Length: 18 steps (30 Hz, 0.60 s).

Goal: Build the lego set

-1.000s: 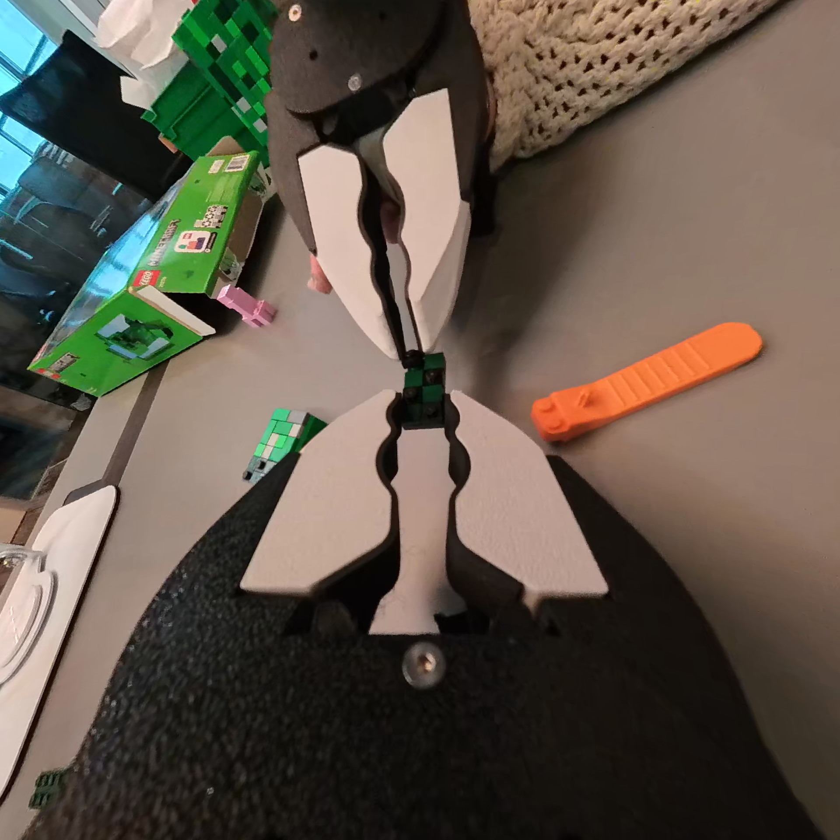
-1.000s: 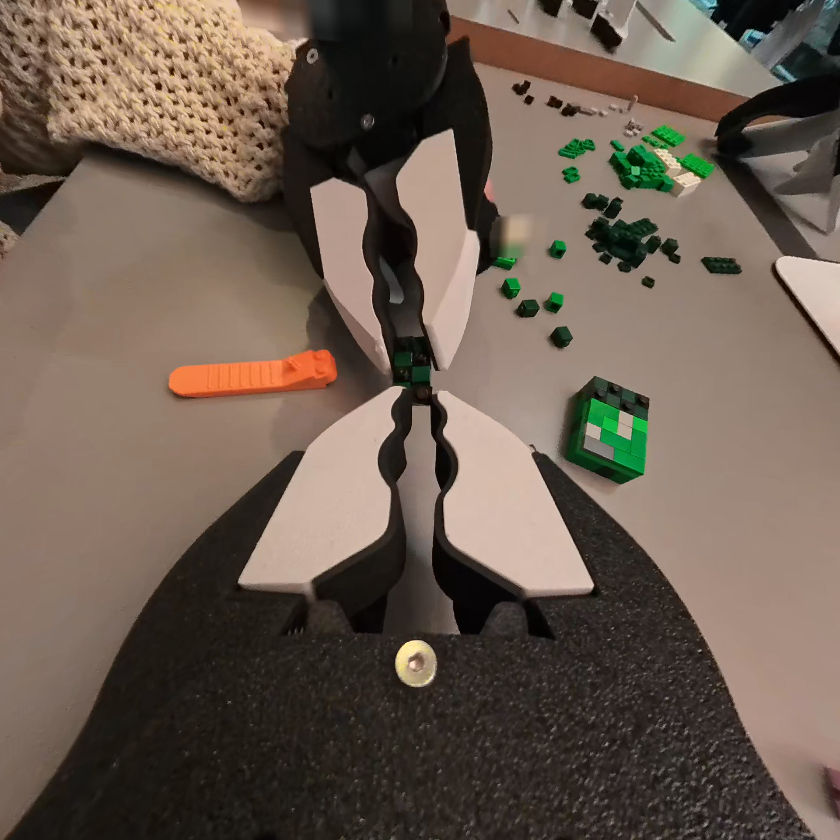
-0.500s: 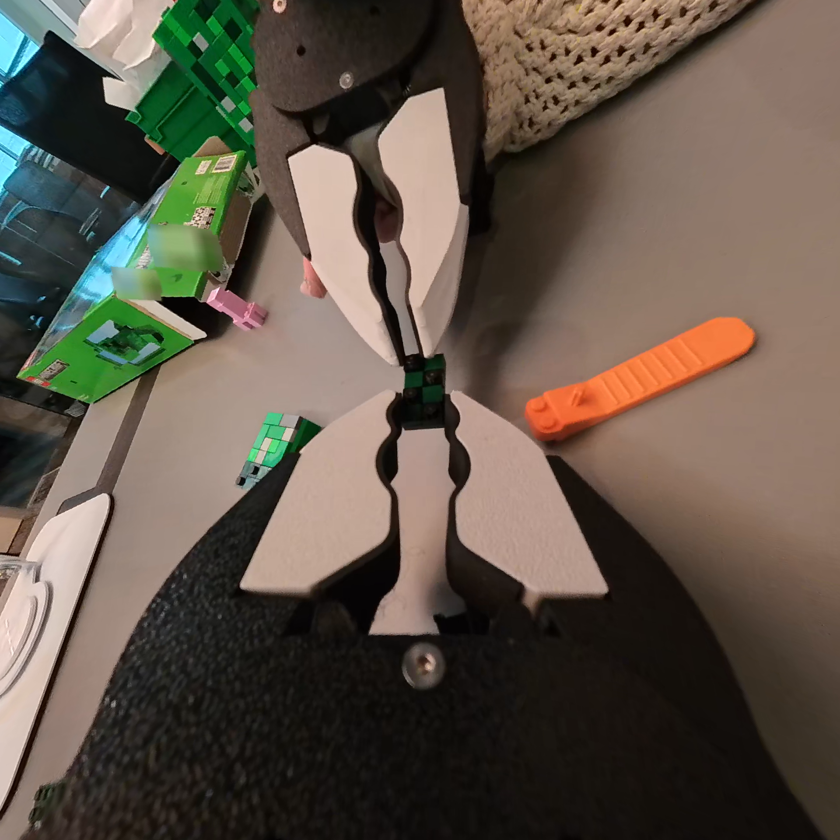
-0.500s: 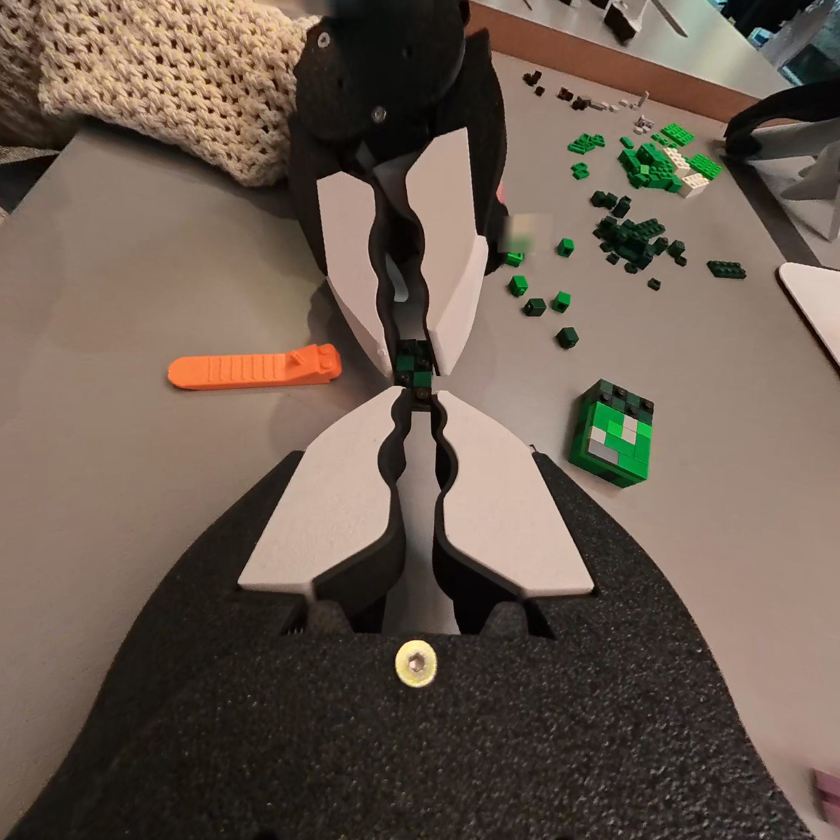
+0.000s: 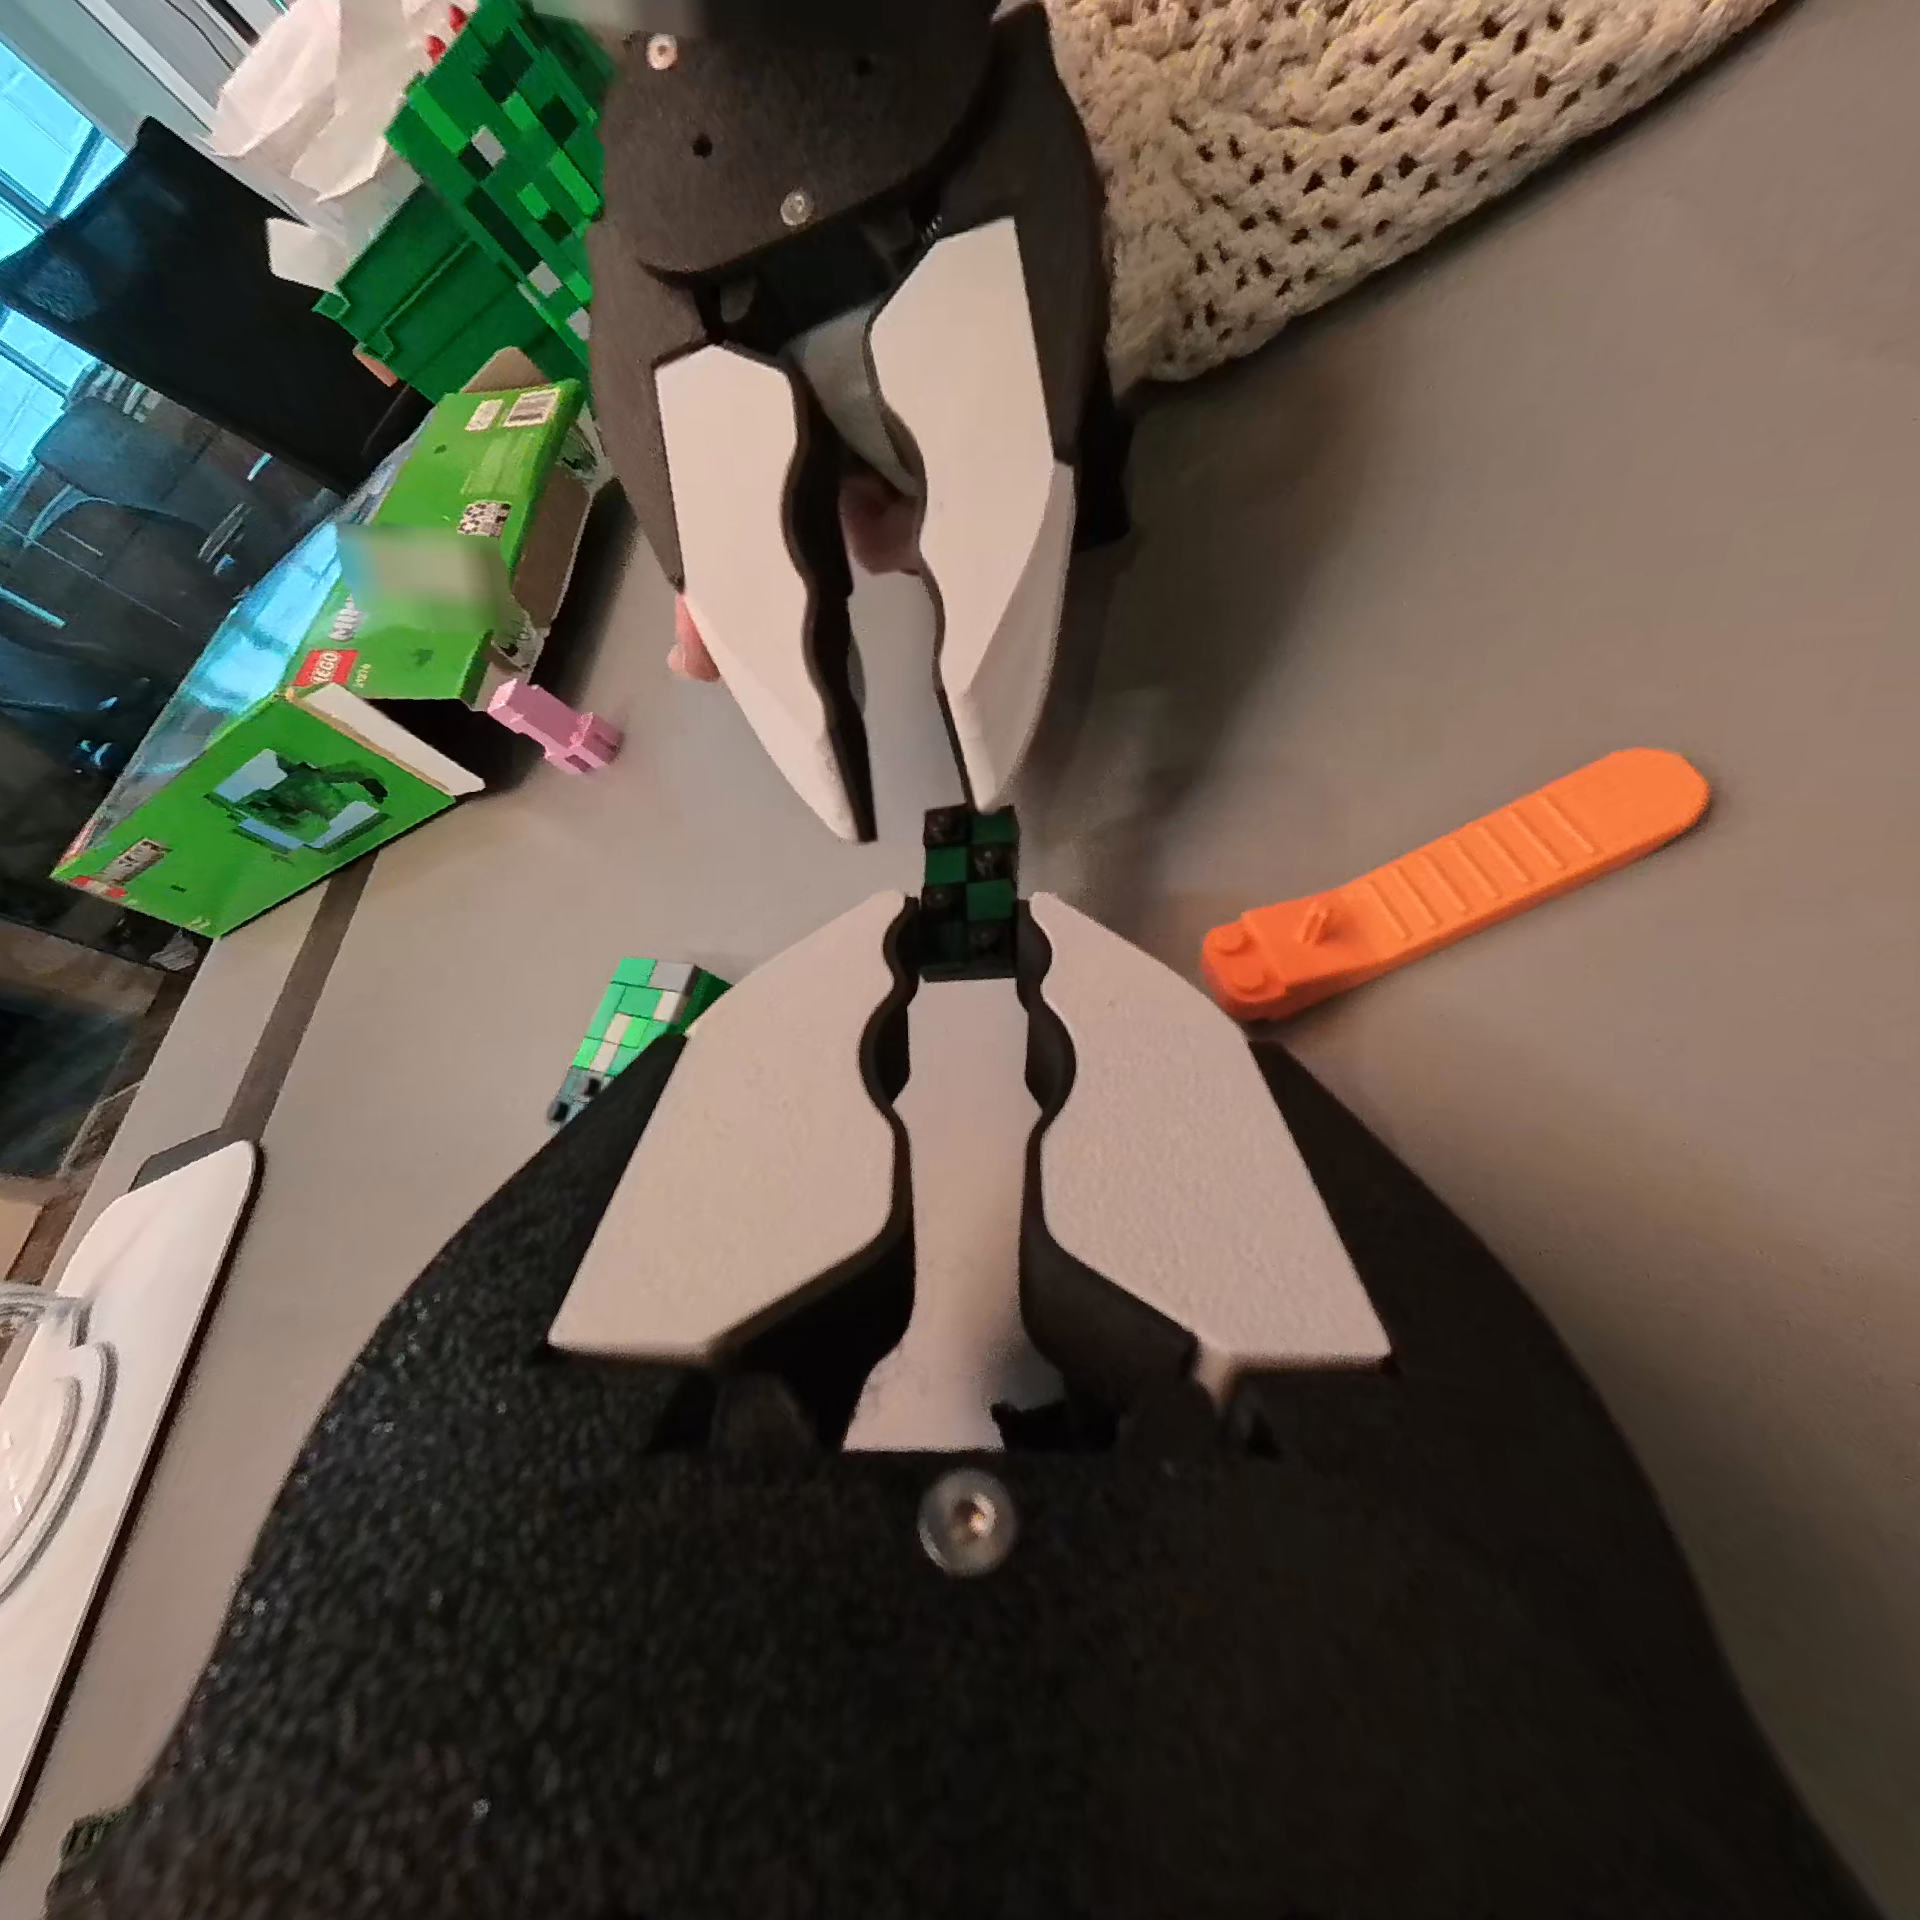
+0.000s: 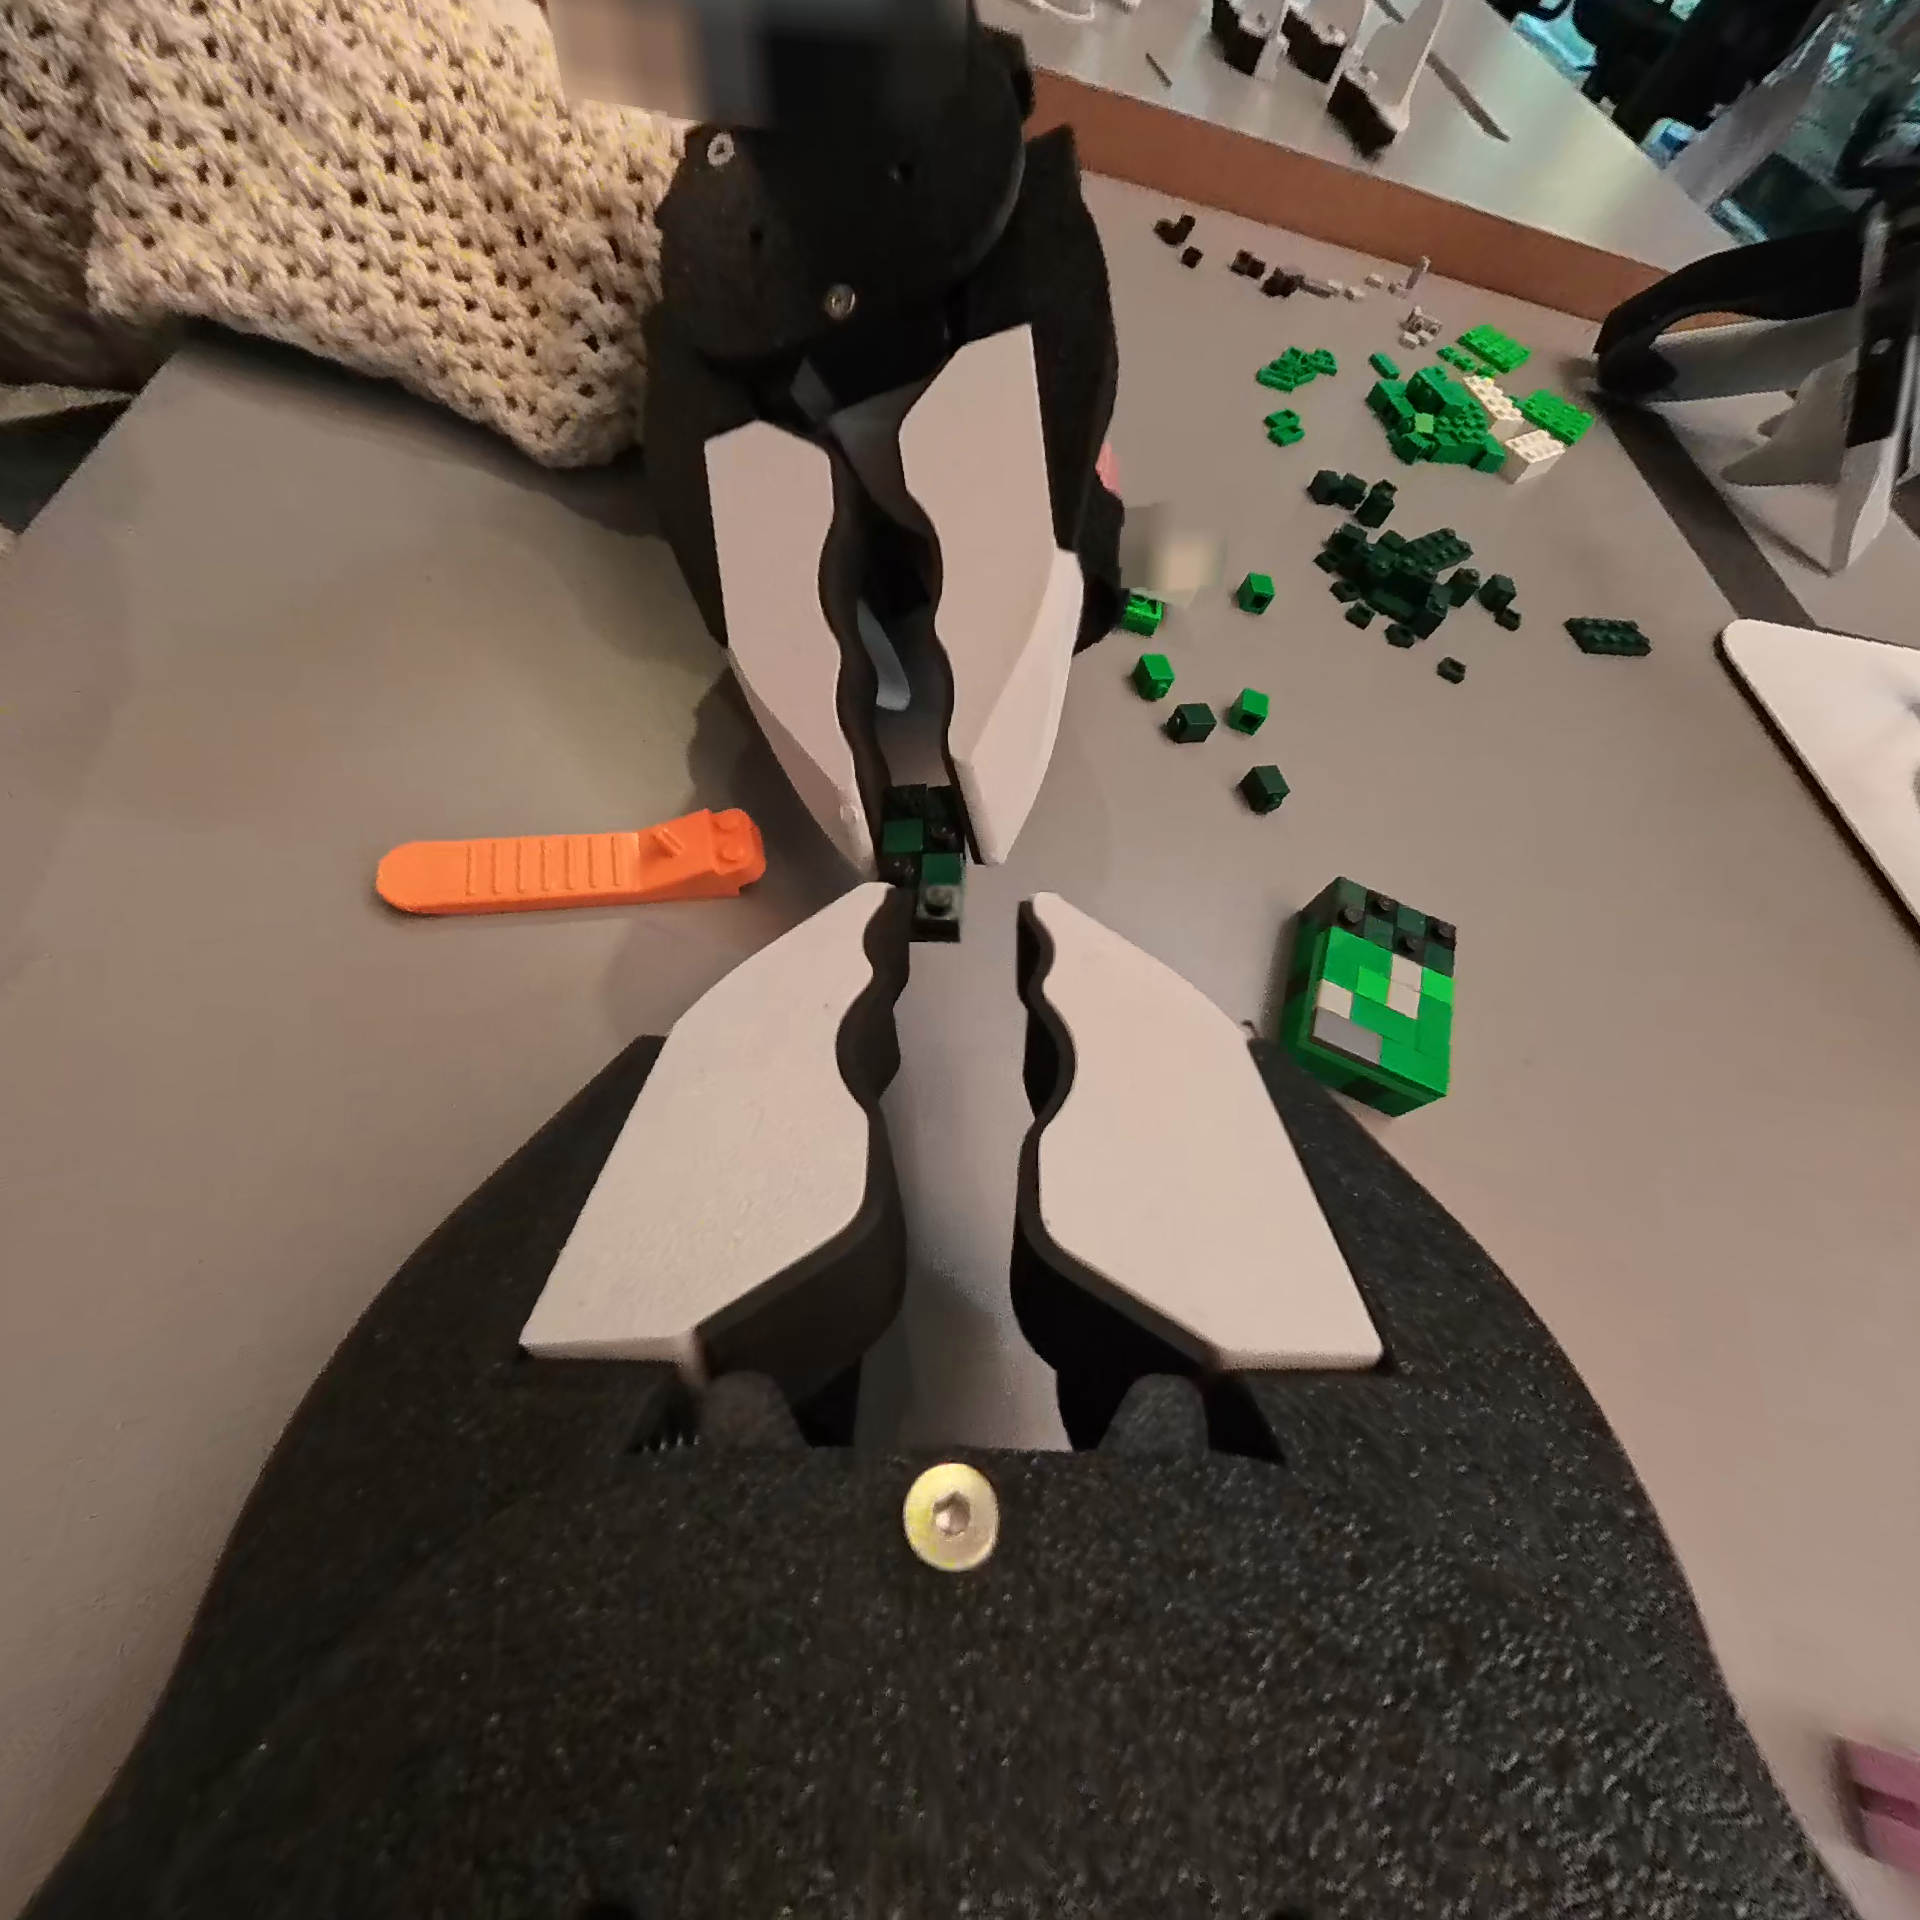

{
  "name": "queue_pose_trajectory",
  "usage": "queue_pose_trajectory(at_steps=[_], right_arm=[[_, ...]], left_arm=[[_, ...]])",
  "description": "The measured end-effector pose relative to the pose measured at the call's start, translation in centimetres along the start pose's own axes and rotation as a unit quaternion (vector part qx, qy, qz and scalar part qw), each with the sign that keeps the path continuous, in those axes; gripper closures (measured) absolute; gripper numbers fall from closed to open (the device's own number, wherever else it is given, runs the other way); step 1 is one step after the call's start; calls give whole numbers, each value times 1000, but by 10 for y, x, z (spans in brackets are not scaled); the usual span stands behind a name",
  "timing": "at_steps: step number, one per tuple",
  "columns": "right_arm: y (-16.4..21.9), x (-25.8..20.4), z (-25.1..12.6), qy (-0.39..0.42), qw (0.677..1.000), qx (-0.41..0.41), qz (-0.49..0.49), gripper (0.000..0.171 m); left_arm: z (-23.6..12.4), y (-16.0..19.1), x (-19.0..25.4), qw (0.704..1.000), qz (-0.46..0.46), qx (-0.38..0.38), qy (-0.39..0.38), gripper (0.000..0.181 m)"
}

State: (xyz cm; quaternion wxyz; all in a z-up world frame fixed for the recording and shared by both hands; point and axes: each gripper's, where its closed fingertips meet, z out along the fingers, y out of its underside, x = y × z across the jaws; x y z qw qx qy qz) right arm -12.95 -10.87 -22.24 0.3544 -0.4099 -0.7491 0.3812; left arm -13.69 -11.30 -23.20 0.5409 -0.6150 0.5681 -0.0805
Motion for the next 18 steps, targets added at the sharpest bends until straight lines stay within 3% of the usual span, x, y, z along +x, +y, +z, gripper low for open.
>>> queue_pose_trajectory(at_steps=[6, 10, 13, 18], right_arm=[[-14, 13, -11, 33, 998, 52, 13, 138], [-20, 28, -21, 121, 989, 53, -68, 124], [-16, 38, -21, 213, 960, -9, -180, 121], [-16, 43, -10, 299, 890, -96, -331, 117]], left_arm=[[-3, -5, -8, 999, -21, 21, -15, 164], [-6, -5, -18, 997, -60, 27, -36, 164], [-8, -2, -30, 989, -135, 13, -59, 164], [-6, -5, -33, 984, -163, 12, -70, 164]])
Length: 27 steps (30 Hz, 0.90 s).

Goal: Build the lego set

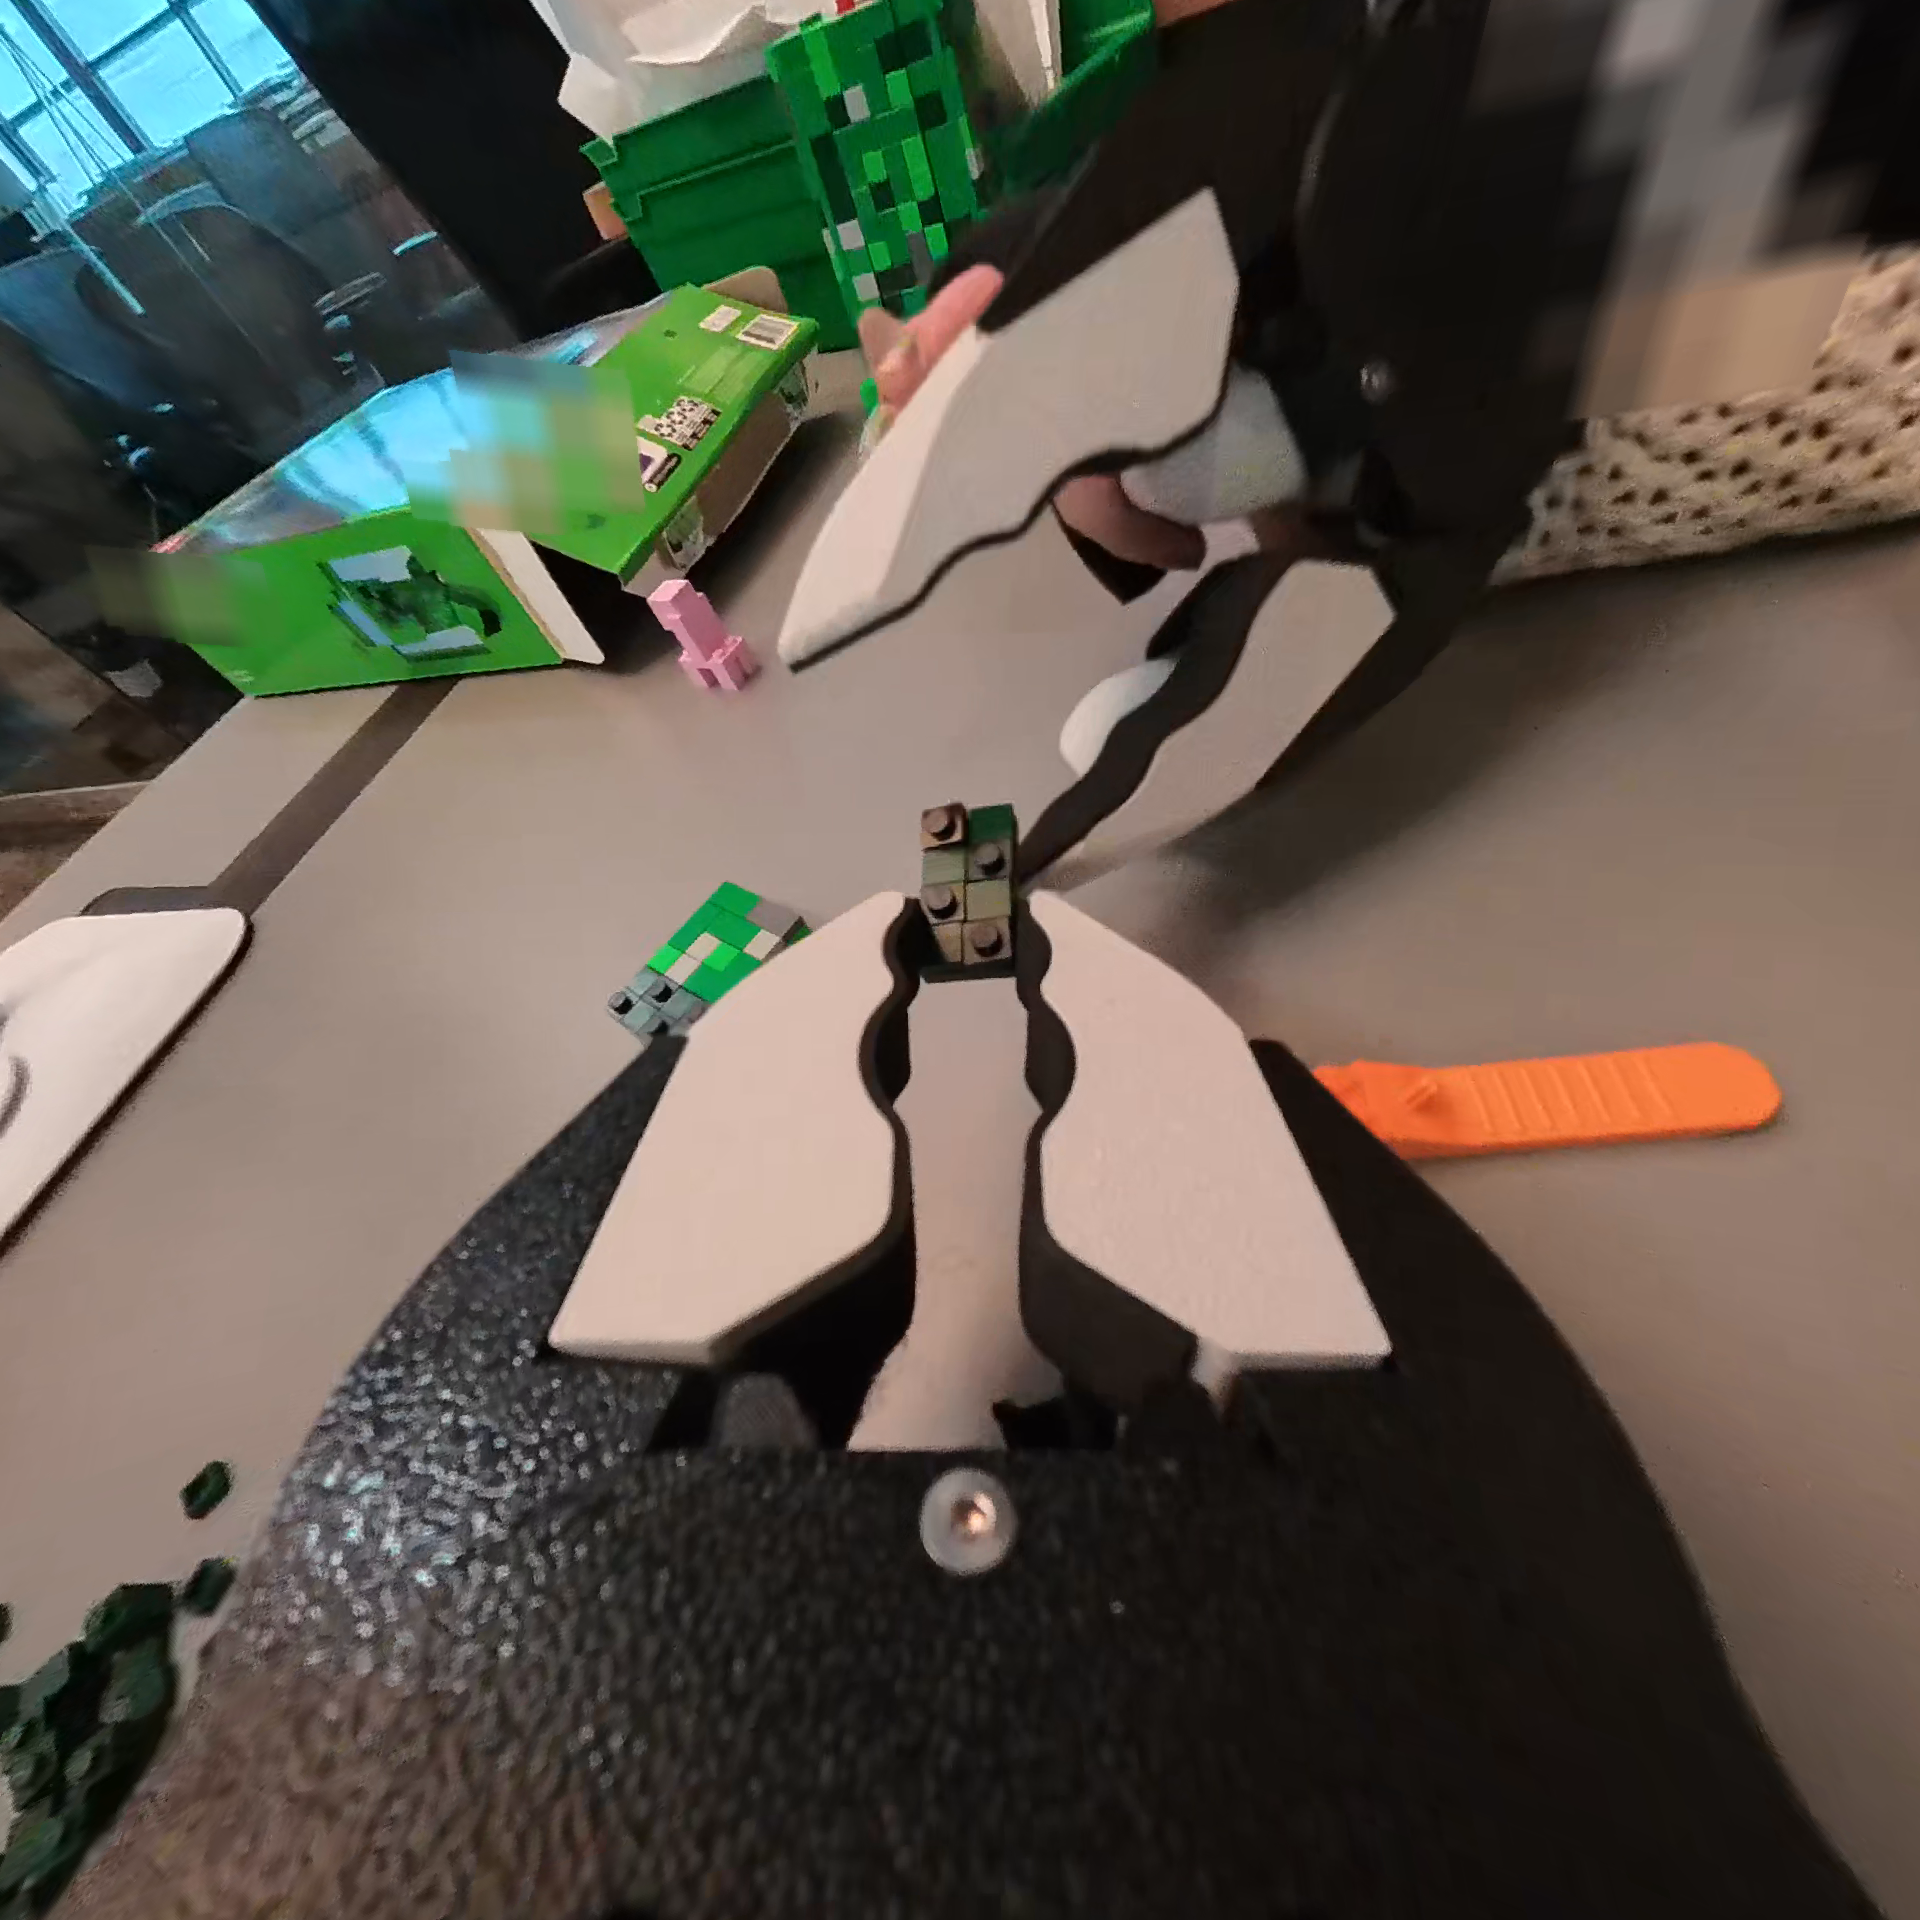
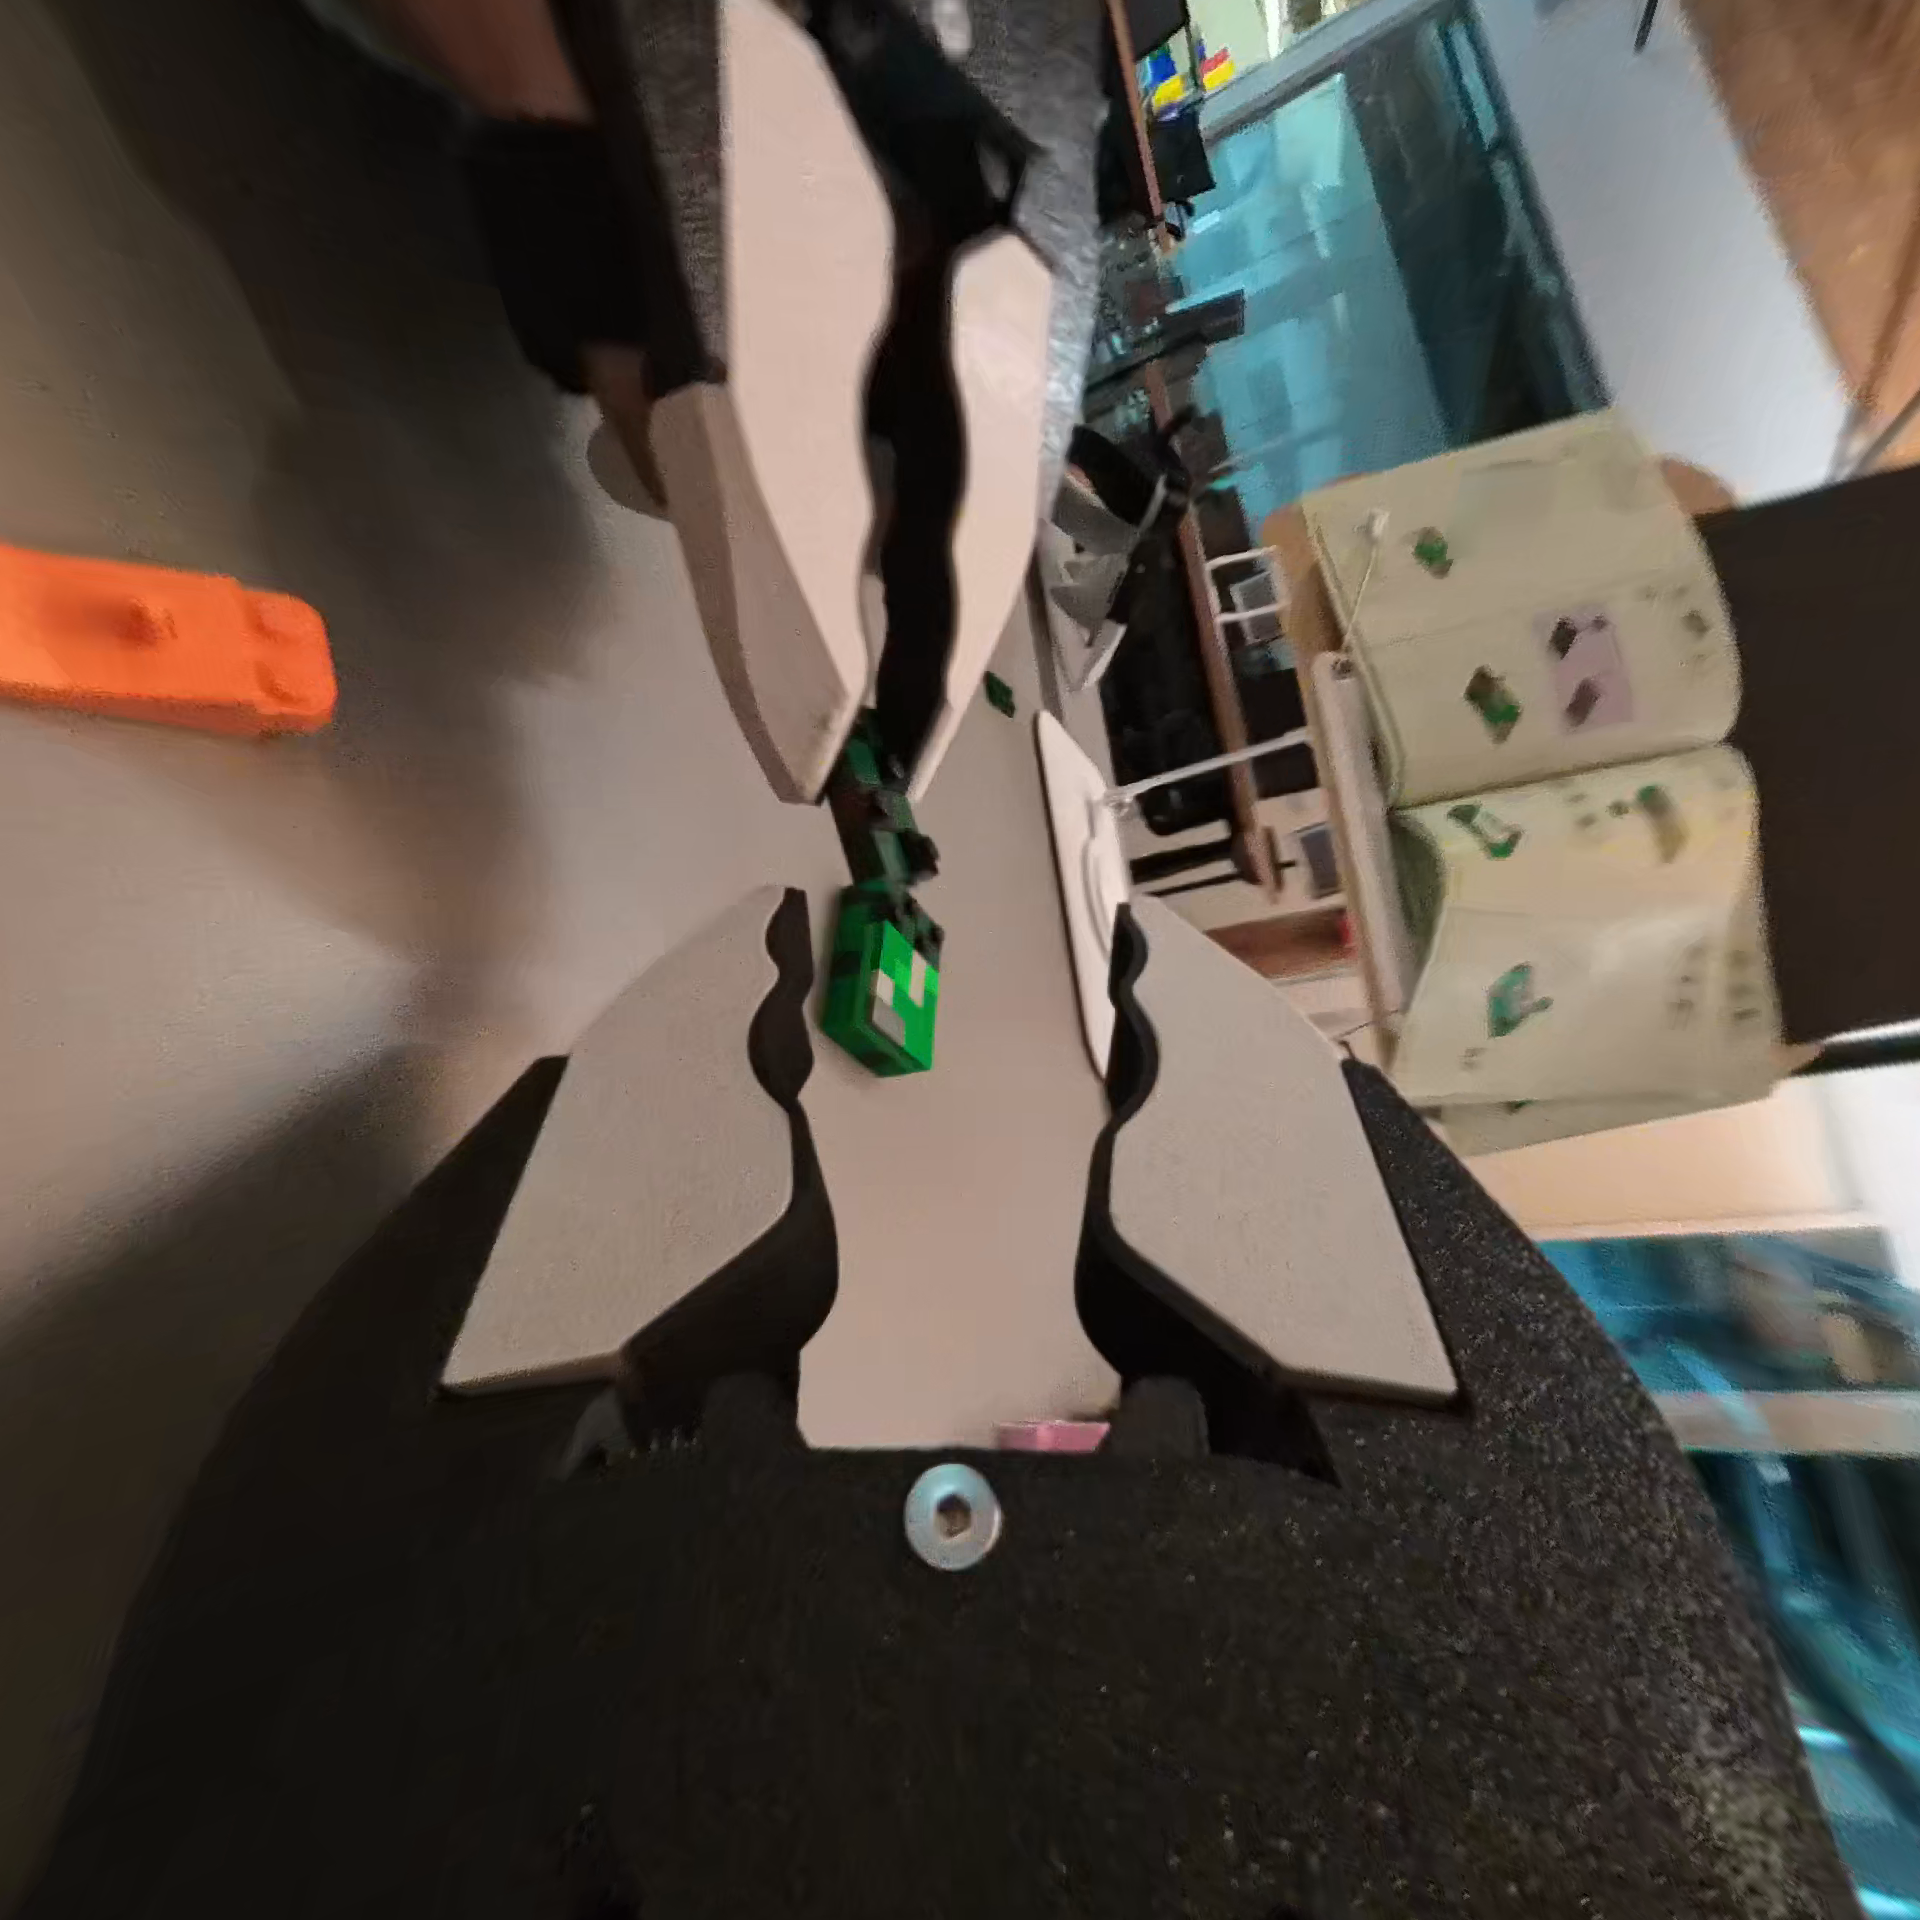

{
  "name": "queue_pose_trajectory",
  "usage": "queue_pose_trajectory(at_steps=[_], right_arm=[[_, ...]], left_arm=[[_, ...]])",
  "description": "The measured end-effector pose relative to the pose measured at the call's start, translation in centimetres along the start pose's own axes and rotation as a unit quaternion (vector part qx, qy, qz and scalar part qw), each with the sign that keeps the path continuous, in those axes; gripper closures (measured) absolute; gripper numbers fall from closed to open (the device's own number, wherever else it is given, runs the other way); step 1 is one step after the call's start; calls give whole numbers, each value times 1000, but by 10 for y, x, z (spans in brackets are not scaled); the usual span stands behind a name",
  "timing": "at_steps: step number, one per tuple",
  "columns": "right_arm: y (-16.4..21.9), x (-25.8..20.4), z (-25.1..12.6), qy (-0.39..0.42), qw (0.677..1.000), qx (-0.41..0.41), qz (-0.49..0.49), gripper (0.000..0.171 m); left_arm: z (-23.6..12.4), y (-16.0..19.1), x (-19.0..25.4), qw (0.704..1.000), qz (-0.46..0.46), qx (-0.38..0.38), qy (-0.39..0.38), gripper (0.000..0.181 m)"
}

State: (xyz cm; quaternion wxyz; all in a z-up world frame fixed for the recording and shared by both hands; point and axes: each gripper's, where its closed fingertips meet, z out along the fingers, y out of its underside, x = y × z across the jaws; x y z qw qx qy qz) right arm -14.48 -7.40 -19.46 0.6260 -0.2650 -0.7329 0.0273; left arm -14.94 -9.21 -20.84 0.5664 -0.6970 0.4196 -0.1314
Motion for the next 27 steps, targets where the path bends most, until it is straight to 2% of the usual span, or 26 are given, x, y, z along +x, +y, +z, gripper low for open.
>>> queue_pose_trajectory(at_steps=[5, 14, 17, 27], right_arm=[[-1, -8, 10, 19, 995, -31, -90, 132], [-2, -5, 13, 43, 991, -41, -121, 149], [-3, -2, 12, 57, 989, -39, -134, 162], [-1, 2, 12, 79, 976, -62, -192, 164]], left_arm=[[0, -7, 3, 999, -28, 17, 10, 164], [2, -9, 7, 999, -35, 20, 20, 164], [3, -9, 9, 999, -42, 17, 26, 164], [4, -11, 9, 997, -66, 16, 25, 164]])
